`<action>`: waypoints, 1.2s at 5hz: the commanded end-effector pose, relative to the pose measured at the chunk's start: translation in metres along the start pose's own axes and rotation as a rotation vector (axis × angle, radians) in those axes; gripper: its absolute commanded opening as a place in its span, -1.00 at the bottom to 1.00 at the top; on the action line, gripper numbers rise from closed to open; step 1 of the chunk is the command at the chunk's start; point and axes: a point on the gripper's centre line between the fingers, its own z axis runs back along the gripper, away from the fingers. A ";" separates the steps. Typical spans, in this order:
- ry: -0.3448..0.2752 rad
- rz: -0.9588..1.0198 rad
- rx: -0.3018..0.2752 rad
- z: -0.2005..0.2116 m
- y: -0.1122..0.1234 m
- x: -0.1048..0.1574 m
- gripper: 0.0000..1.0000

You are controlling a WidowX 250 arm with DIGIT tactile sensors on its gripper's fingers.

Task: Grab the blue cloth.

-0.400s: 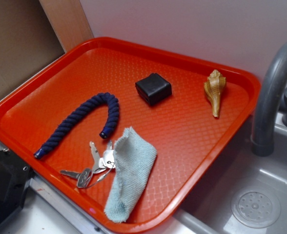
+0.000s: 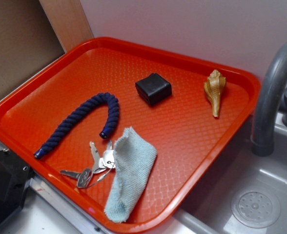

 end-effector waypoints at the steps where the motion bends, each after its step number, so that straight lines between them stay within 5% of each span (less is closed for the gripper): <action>1: -0.079 0.330 -0.032 -0.052 -0.066 0.019 1.00; 3: -0.049 0.268 0.027 -0.123 -0.124 0.016 1.00; 6: 0.121 0.154 -0.022 -0.173 -0.160 0.021 1.00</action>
